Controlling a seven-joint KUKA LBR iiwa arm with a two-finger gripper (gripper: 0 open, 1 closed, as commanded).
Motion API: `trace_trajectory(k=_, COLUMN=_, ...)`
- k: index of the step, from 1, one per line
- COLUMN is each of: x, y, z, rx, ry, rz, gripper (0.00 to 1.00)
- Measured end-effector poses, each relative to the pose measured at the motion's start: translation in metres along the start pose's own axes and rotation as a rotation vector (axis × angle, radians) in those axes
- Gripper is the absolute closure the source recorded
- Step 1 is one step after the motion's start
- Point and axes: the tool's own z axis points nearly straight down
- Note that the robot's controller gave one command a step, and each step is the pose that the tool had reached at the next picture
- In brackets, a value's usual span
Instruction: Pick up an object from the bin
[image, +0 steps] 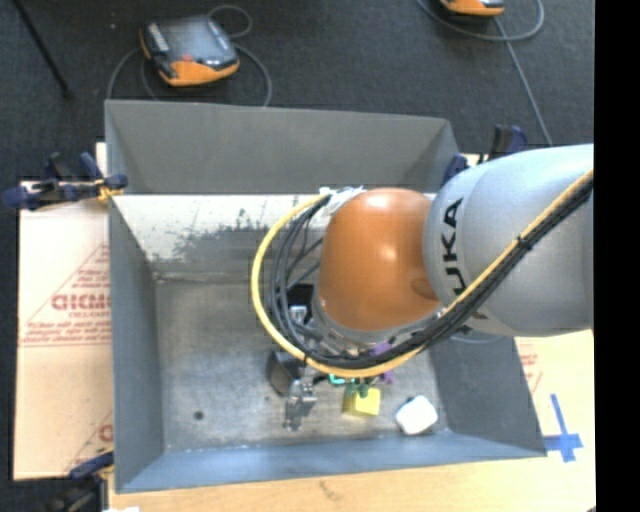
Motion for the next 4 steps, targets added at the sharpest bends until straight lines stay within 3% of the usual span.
trace_trajectory(k=1, x=-0.002, y=-0.001, z=-0.003, rx=-0.001, ry=-0.007, rz=0.003, gripper=0.0)
trace_trajectory(k=2, x=-0.009, y=-0.016, z=0.039, rx=-0.001, ry=-0.015, rz=-0.052, gripper=0.0)
trace_trajectory(k=3, x=-0.058, y=-0.087, z=0.11, rx=0.001, ry=-0.053, rz=-0.268, gripper=1.0)
trace_trajectory(k=4, x=-0.058, y=-0.087, z=0.11, rx=0.001, ry=-0.053, rz=-0.267, gripper=1.0)
